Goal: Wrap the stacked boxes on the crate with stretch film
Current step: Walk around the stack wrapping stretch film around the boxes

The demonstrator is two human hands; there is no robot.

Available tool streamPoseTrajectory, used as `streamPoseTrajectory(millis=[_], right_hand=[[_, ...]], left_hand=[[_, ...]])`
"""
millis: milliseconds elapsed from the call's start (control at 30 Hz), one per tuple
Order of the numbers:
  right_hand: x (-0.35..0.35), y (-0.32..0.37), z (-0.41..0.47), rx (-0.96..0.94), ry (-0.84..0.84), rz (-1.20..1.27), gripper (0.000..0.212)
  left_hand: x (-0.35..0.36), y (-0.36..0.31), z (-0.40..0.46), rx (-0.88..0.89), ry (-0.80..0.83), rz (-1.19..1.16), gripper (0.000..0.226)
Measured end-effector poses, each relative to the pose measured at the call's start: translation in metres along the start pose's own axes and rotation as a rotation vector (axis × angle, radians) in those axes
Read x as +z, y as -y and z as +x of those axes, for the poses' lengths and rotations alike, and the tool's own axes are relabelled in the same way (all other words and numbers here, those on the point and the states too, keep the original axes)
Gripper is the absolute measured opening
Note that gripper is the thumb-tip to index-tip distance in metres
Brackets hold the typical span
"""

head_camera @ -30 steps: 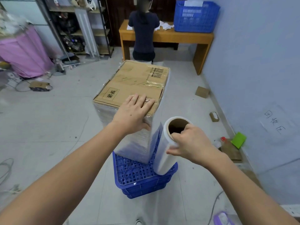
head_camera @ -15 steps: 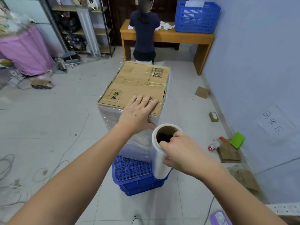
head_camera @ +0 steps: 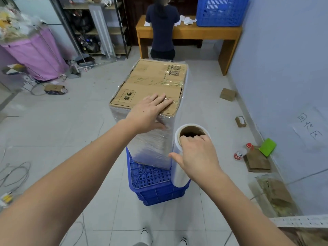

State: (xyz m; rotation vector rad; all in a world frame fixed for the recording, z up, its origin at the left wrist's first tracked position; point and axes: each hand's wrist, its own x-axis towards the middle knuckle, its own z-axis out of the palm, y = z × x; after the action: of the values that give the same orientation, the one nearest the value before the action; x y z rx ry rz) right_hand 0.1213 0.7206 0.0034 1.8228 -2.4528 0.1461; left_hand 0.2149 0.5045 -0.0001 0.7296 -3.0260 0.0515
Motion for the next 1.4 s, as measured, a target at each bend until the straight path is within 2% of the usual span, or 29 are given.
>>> streamPoseTrajectory(millis=[200, 333, 433, 567, 700, 833, 933, 1133, 1400], right_hand=[[-0.001, 0.023, 0.012, 0.179, -0.013, -0.057, 0.053], [0.003, 0.037, 0.028, 0.285, -0.103, -0.061, 0.057], [0.002, 0.056, 0.039, 0.404, 0.029, -0.175, 0.068], [0.002, 0.074, 0.052, 0.483, 0.067, -0.166, 0.063], [0.010, 0.086, 0.049, 0.357, -0.020, -0.175, 0.047], [0.015, 0.094, 0.043, 0.158, -0.097, -0.217, 0.045], [0.015, 0.101, 0.036, 0.026, -0.076, -0.141, 0.043], [-0.007, 0.121, 0.032, -0.099, 0.044, 0.028, 0.051], [-0.005, 0.156, 0.033, -0.181, 0.223, 0.010, 0.026]], left_hand=[[-0.011, 0.037, 0.008, 0.177, 0.070, -0.030, 0.109], [-0.013, 0.061, 0.021, 0.299, 0.070, 0.010, 0.112], [-0.008, 0.068, 0.028, 0.325, 0.067, -0.023, 0.111], [0.003, 0.066, 0.028, 0.358, 0.005, -0.045, 0.105], [0.007, 0.067, 0.027, 0.352, -0.001, -0.050, 0.102], [0.006, 0.065, 0.029, 0.360, -0.006, -0.050, 0.101], [0.007, 0.062, 0.029, 0.364, -0.016, -0.043, 0.101], [0.007, 0.063, 0.025, 0.367, -0.014, -0.034, 0.100], [0.011, 0.063, 0.021, 0.374, -0.040, -0.016, 0.103]])
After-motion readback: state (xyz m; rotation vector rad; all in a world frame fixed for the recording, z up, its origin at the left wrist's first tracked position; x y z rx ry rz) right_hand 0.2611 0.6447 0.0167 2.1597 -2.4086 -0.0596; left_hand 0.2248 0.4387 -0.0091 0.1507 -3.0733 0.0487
